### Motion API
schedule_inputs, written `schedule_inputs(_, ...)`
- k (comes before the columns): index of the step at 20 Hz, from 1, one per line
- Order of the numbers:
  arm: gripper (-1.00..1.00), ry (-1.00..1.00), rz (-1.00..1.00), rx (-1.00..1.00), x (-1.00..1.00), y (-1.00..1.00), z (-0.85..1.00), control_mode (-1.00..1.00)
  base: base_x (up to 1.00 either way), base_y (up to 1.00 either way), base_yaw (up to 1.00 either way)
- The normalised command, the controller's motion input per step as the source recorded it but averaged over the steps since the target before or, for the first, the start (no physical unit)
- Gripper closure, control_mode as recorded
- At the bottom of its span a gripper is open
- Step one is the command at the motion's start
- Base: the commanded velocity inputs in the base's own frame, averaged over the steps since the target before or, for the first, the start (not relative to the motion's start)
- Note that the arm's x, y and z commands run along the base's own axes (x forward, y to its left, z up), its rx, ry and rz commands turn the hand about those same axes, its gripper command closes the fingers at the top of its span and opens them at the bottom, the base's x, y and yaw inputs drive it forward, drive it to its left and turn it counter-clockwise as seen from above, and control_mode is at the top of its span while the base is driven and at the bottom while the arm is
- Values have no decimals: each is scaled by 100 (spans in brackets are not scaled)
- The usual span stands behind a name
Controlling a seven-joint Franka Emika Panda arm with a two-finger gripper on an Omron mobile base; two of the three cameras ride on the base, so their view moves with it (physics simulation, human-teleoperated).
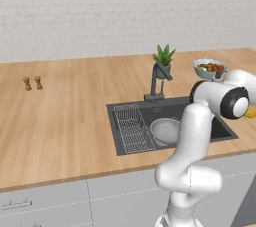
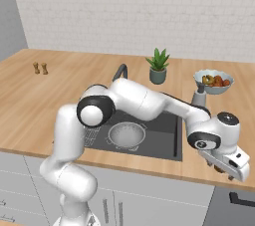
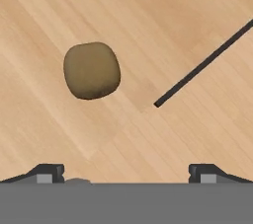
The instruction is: Put the colander in the sink, put the mango, kiwi in the colander, and turn on the sink faucet and pour water over the colander.
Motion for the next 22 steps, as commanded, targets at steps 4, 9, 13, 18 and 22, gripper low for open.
schedule_inputs(4,-100,0,14,0,34,1,-5,-100,0,0,0)
schedule_inputs(9,-100,0,12,0,40,3,-14,-100,0,0,0)
schedule_inputs(13,-100,0,8,0,19,0,-33,-100,0,0,0)
schedule_inputs(18,-100,0,7,0,9,0,-36,-100,0,0,0)
schedule_inputs(22,-100,0,10,0,24,0,-30,-100,0,0,0)
